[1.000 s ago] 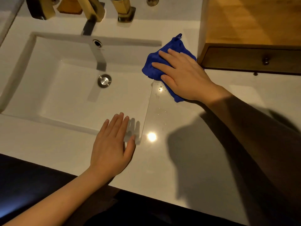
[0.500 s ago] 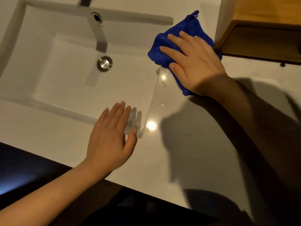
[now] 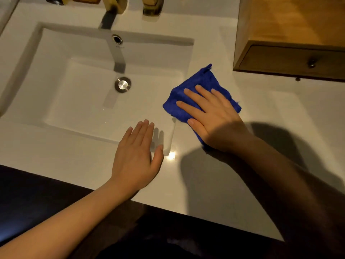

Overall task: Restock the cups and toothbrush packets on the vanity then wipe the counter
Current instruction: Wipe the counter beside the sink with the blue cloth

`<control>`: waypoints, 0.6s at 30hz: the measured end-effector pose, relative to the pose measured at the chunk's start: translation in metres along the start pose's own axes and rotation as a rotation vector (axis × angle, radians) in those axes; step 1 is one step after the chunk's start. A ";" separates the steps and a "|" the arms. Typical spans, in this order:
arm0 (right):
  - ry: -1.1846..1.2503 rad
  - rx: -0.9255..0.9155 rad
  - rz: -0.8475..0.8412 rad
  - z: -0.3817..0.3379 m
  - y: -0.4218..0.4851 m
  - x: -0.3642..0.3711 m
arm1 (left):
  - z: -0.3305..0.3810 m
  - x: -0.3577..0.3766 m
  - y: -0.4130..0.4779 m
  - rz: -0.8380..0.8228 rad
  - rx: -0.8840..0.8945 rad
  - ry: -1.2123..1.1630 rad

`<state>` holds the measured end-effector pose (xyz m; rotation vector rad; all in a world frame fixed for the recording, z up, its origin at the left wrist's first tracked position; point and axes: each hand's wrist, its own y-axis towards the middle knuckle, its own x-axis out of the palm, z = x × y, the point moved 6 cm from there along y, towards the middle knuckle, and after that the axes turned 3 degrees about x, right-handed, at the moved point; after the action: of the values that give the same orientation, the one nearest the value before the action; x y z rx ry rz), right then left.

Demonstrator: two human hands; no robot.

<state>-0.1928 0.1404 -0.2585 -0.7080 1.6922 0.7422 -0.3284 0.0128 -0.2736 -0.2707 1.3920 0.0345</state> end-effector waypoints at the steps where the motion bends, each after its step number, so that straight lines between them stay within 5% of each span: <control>1: 0.002 -0.003 0.037 -0.004 -0.009 -0.001 | 0.000 0.000 0.000 0.010 0.002 -0.007; 18: -0.024 0.377 -0.081 -0.111 -0.105 0.015 | -0.011 -0.019 -0.004 0.044 0.165 -0.351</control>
<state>-0.1811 -0.0127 -0.2634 -0.4969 1.7078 0.3572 -0.3420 0.0089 -0.2565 -0.0897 1.0444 0.0029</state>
